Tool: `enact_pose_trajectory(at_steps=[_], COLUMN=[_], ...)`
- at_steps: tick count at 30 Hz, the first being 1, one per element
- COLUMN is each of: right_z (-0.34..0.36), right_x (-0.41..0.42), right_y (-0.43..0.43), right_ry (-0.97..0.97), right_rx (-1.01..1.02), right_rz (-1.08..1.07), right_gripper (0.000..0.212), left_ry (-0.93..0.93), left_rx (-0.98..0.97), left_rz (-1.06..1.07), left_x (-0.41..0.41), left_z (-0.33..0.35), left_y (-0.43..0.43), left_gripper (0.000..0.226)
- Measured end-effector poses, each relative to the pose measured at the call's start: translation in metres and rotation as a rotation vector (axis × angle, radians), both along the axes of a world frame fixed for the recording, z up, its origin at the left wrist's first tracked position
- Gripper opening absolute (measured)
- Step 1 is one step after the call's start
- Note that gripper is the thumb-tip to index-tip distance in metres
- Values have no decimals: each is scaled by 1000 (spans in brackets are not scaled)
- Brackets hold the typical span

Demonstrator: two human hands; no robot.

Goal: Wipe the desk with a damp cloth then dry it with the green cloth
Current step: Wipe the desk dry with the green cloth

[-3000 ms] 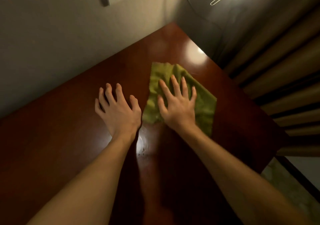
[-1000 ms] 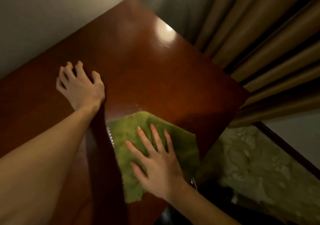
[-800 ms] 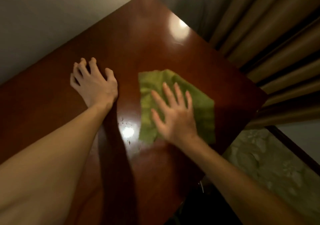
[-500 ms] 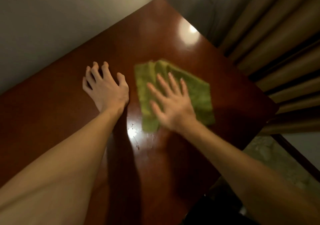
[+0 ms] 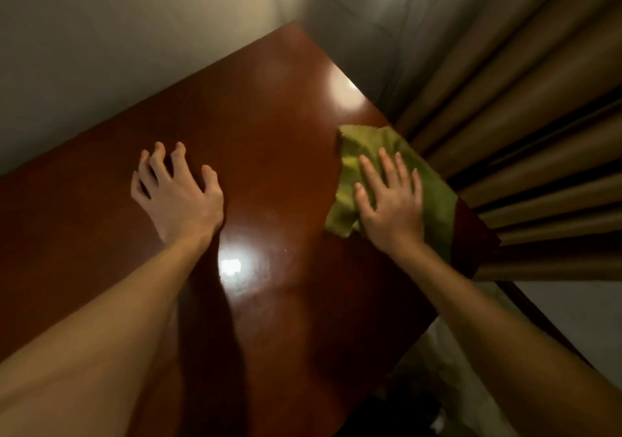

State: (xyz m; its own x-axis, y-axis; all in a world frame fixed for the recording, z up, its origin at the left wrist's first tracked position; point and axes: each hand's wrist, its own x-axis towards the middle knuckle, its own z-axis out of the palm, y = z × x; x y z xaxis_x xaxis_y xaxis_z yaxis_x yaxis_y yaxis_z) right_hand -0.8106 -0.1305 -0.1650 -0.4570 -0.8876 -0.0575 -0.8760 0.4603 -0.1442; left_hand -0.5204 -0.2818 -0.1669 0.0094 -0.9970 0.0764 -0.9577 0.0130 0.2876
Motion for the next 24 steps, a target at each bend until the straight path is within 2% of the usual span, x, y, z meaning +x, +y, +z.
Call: enact_pose_trajectory(at_steps=[3, 6, 8, 13, 16, 19, 24], right_z=[-3, -3, -4, 3, 3, 2, -1], right_x=[-53, -63, -51, 20, 70, 97, 154], right_y=[-24, -8, 12, 78, 80, 25, -49], right_ry=[-32, -48, -17, 0, -6, -10, -38], right_rx=[-16, -50, -51, 7, 71, 56, 45], right_rz=[-142, -192, -173, -352, -176, 31, 181], right_gripper=[60, 60, 59, 58, 59, 60, 60], left_ry=[2, -1, -7, -8, 0, -32, -142], left_rx=[-10, -9, -10, 3, 21, 89, 264], left_rz=[9, 16, 18, 1, -18, -48, -281], left_x=[-3, -5, -5, -3, -2, 0, 39], left_z=[0, 2, 4, 2, 4, 9, 28], left_y=[0, 0, 1, 2, 1, -1, -17], left_gripper=[57, 57, 57, 58, 59, 64, 69])
